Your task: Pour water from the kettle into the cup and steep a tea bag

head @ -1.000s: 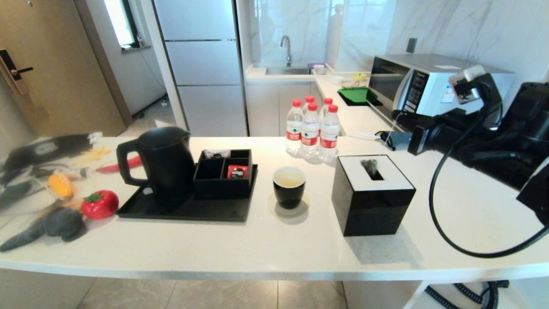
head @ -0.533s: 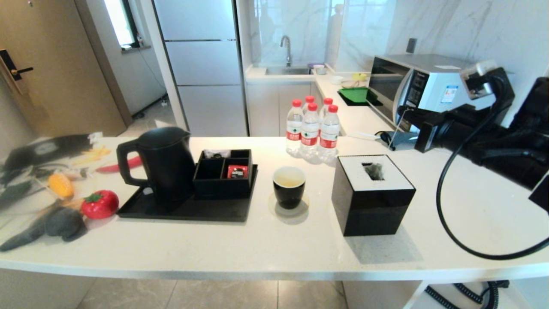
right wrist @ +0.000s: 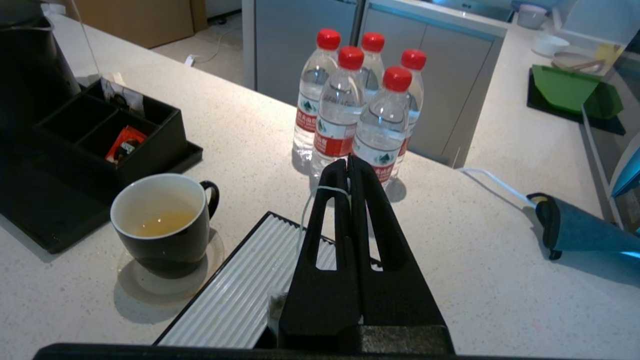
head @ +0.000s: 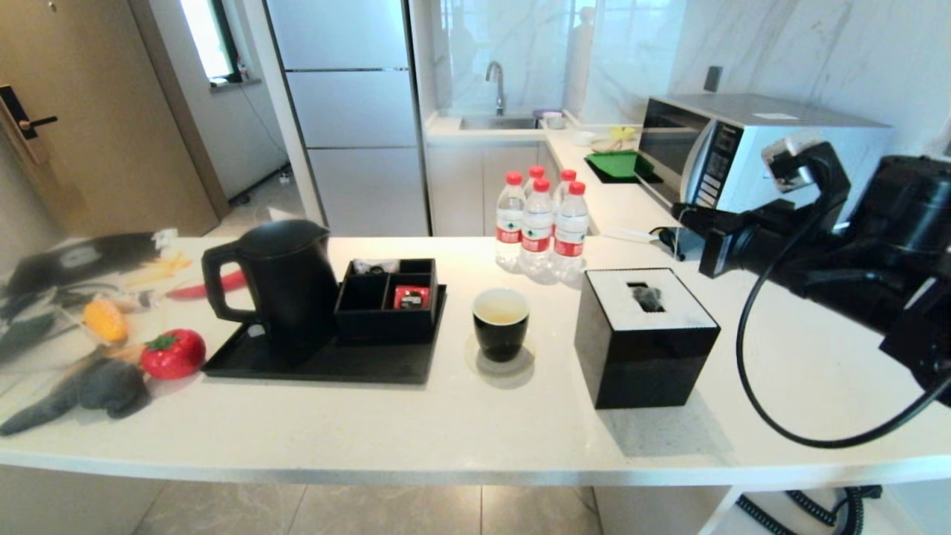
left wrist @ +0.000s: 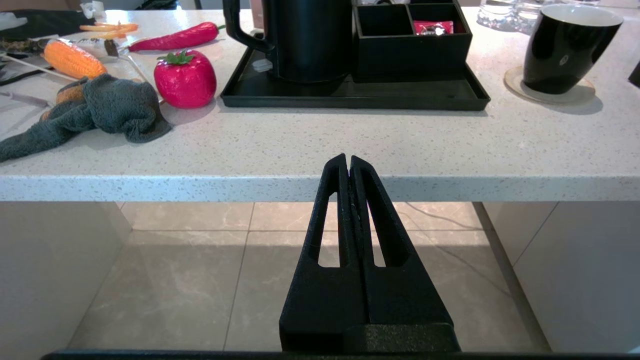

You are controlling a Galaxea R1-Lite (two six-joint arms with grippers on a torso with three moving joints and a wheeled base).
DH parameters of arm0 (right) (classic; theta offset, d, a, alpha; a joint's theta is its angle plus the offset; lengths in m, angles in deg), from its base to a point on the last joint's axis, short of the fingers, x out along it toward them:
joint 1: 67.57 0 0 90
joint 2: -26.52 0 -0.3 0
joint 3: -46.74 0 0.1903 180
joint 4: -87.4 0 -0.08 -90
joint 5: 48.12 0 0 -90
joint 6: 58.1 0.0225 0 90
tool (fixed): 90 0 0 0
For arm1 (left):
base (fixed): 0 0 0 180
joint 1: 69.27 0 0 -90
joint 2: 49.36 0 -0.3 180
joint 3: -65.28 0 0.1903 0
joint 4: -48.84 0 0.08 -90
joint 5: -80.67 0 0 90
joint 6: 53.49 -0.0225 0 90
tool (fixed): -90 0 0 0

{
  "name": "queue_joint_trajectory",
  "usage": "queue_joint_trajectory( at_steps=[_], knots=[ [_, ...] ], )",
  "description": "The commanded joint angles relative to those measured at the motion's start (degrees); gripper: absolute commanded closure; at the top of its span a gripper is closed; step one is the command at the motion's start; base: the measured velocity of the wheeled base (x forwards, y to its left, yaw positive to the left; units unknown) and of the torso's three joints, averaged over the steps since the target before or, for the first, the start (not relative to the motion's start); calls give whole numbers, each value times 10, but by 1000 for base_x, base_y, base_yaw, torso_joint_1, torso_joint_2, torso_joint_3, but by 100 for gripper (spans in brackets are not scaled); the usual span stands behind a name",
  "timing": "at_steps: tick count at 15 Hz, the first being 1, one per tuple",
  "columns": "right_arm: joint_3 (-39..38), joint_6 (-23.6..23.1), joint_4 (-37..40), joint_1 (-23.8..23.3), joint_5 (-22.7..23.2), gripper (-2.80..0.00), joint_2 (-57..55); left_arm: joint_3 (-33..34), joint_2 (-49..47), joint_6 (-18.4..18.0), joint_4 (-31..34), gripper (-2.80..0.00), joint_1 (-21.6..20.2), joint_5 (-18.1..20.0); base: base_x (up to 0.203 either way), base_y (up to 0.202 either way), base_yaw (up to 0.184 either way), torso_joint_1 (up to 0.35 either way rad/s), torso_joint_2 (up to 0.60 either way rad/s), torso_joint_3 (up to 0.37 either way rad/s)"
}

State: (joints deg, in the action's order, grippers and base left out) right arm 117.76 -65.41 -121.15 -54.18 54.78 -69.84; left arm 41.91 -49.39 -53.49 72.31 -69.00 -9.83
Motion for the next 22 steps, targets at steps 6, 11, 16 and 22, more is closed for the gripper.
queue_joint_trajectory(
  at_steps=[6,11,16,22],
  knots=[
    [2,0,-4,4,0,0,-23,0,0,0,0,0,0,0,0,0,0,0,0,0],
    [2,0,-3,1,-1,-280,-21,0,0,0,0,0,0,0,0,0,0,0,0,0],
    [-1,-1,-3,-53,-2,-280,-21,0,0,0,0,0,0,0,0,0,0,0,0,0],
    [-60,-34,-8,-138,-2,-280,-22,0,0,0,0,0,0,0,0,0,0,0,0,0]
  ],
)
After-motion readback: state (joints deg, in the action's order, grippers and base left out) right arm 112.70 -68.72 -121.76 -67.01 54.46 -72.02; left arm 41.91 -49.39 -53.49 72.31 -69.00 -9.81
